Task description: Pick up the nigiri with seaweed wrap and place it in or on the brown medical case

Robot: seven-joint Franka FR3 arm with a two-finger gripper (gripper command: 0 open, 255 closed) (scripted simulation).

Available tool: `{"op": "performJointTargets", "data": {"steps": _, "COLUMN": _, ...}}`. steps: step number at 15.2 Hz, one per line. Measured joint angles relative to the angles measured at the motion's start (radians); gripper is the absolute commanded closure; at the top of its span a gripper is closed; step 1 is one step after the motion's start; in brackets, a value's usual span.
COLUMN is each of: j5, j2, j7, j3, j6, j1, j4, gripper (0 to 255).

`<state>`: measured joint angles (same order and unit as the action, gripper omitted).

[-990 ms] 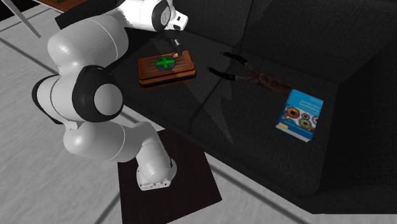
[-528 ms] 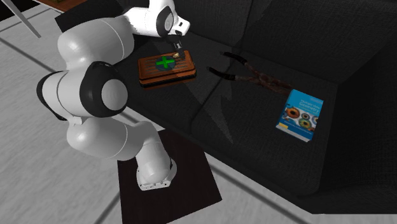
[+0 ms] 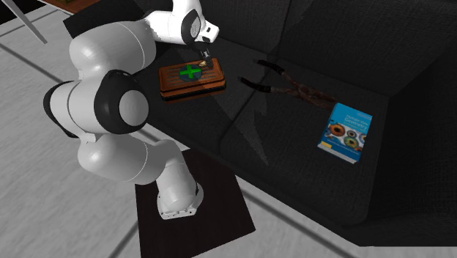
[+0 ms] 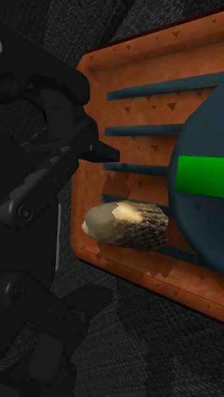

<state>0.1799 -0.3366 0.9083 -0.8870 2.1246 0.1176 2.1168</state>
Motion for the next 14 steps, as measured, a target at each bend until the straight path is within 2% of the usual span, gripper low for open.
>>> {"op": "performJointTargets", "data": {"steps": 1, "j5": 0.000, "j2": 0.000, "j7": 0.000, "j3": 0.000, "j6": 0.000, "j1": 0.000, "j4": 0.000, "gripper": 255}}
{"op": "performJointTargets", "data": {"steps": 11, "j5": -0.002, "j2": -0.002, "j7": 0.001, "j3": 0.002, "j6": 0.000, "j1": -0.001, "j4": -0.008, "gripper": 255}}
{"op": "performJointTargets", "data": {"steps": 14, "j5": 0.000, "j2": -0.004, "j7": -0.003, "j3": 0.009, "j6": -0.030, "j1": 0.000, "j4": -0.028, "gripper": 255}}
